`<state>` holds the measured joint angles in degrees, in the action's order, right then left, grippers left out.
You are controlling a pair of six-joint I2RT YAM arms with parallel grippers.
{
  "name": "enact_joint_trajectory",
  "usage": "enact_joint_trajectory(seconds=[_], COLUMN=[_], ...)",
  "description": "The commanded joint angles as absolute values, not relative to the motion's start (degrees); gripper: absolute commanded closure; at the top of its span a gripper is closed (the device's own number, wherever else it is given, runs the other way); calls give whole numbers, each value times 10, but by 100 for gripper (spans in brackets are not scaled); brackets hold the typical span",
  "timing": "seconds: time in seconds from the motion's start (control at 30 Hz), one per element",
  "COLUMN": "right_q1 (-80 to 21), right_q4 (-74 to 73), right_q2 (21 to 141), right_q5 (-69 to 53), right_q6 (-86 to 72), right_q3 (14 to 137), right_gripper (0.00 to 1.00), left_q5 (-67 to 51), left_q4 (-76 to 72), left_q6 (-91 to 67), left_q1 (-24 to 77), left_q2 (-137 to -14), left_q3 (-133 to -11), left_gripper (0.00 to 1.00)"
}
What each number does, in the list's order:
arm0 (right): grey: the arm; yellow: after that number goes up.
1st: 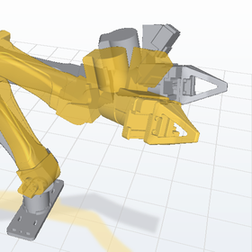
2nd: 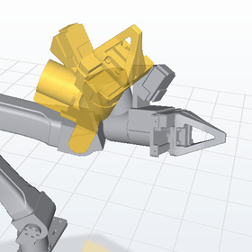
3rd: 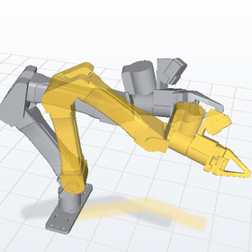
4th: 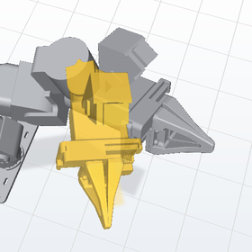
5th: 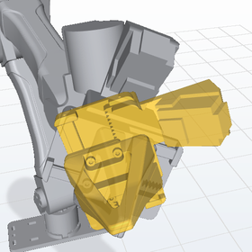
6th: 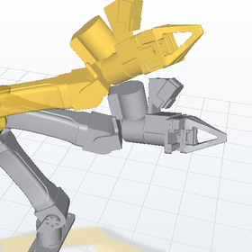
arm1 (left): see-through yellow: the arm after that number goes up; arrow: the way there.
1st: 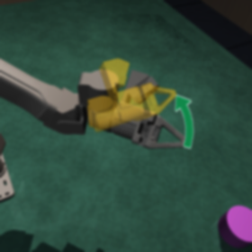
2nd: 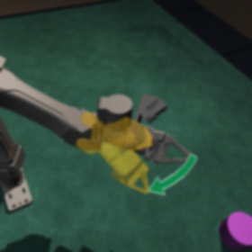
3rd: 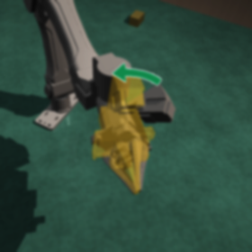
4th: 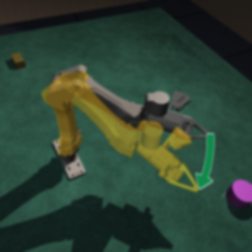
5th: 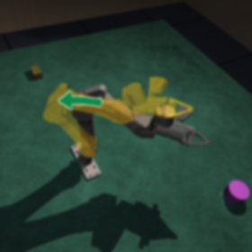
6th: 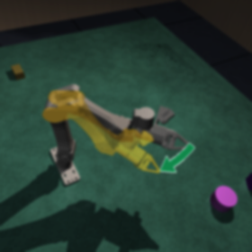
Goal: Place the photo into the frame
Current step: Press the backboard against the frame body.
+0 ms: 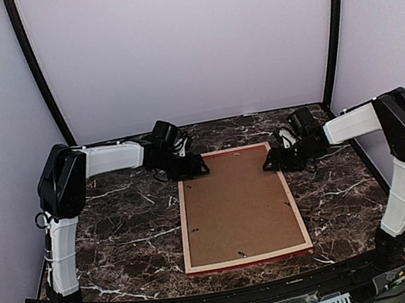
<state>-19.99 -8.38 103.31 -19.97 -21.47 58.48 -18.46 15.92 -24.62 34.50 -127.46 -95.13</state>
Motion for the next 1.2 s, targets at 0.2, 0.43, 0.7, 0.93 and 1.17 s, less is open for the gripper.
enact_joint_trajectory(seconds=[0.2, 0.43, 0.7, 0.93, 1.17], right_q1=[-197, -198, -222, -257, -282], right_q4=[-91, -112, -139, -179, -212], right_q2=[1005, 967, 894, 850, 833], right_q5=[-176, -155, -134, -96, -78], right_q6=[-204, -200, -211, -224, -230], right_q3=[574, 538, 480, 449, 424], right_gripper=[23, 24, 24, 26, 30], left_q5=[-184, -129, -98, -96, -104], left_q4=[217, 208, 228, 227, 206], left_q6=[-231, -227, -212, -210, -220], left_q1=[359, 357, 356, 356, 356], left_q2=[-1220, -1153, -1075, -1037, -1017], left_q3=[-940, -906, -829, -770, -693], left_gripper=[20, 17, 15, 14, 15])
